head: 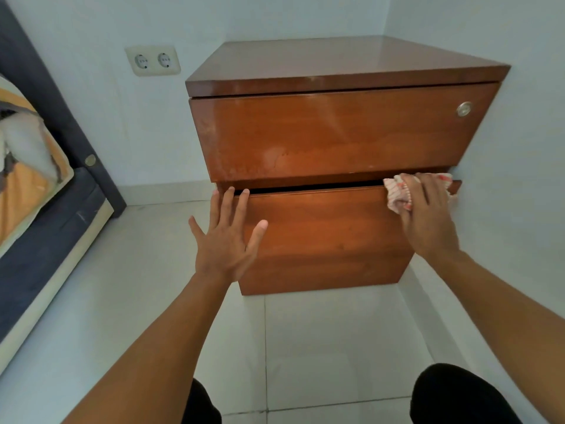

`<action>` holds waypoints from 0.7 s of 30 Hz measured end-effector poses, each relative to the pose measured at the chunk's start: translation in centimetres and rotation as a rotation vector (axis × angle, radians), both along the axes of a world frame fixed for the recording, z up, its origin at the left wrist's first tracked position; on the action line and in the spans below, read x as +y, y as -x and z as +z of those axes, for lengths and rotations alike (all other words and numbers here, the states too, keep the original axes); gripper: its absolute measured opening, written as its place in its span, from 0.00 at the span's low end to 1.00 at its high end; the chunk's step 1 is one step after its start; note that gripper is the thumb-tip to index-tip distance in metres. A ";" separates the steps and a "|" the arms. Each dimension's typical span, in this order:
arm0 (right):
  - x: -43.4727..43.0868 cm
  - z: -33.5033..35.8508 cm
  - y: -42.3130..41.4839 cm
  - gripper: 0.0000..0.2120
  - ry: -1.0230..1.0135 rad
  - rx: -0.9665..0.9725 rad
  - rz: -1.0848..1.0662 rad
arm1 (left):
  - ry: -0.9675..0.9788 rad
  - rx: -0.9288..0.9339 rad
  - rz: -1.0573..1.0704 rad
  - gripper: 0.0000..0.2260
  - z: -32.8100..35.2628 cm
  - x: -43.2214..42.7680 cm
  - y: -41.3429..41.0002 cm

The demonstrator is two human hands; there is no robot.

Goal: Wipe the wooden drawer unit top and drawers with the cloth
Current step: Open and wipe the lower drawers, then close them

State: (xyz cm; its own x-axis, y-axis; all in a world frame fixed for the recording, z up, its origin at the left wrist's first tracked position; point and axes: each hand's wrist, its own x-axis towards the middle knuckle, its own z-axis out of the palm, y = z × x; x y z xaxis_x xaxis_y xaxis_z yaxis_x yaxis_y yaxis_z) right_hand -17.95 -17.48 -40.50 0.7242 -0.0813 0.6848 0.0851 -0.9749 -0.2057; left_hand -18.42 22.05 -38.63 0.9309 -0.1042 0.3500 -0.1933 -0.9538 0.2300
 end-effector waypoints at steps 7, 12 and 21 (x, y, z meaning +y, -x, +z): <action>-1.7 -0.3 -0.1 0.26 -0.206 -0.161 -0.117 | 0.000 -0.022 -0.004 0.36 -0.5 0.1 -0.2; 10.1 -1.7 1.4 0.22 -0.217 -0.260 0.106 | 0.018 -0.057 0.009 0.35 -1.0 -0.4 -0.4; 20.1 -7.8 -2.9 0.36 0.178 -0.010 0.162 | 0.010 -0.108 0.052 0.36 -1.9 -1.0 -0.6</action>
